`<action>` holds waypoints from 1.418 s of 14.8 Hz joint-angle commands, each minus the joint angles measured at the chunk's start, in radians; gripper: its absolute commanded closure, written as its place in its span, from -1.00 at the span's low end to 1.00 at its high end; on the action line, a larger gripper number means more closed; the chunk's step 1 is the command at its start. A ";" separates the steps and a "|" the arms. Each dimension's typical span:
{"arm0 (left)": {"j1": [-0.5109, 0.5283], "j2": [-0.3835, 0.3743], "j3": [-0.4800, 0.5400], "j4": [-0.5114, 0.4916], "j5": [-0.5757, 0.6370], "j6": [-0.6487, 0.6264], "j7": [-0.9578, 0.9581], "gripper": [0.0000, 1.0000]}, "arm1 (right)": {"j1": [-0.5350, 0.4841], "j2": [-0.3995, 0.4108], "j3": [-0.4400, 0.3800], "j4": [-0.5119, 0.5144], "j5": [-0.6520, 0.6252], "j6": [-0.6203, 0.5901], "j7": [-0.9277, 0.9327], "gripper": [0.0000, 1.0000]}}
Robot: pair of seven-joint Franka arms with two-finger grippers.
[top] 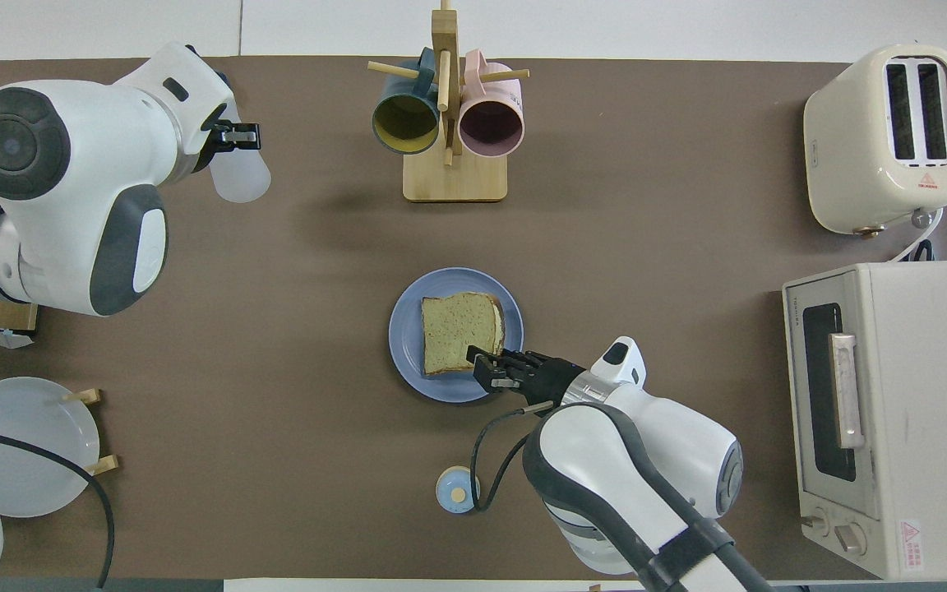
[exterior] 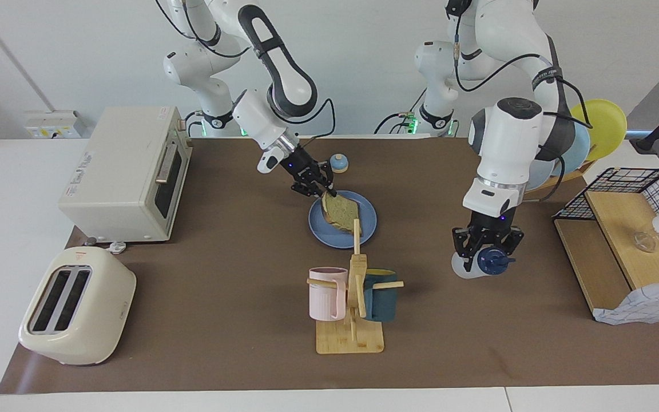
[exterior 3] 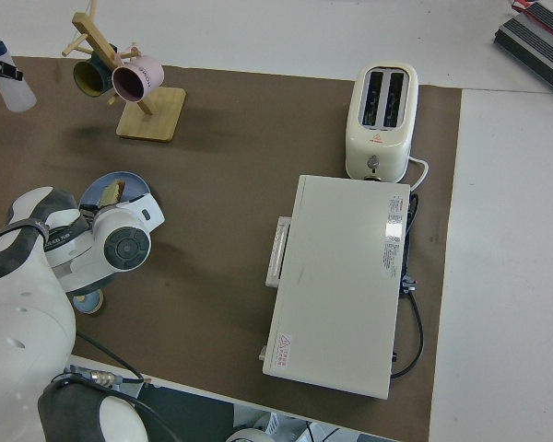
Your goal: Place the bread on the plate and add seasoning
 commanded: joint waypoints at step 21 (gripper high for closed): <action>-0.031 -0.390 -0.021 -0.019 -0.176 -0.747 0.808 0.00 | -0.431 0.035 -0.006 0.150 -0.842 -0.315 -0.026 -1.00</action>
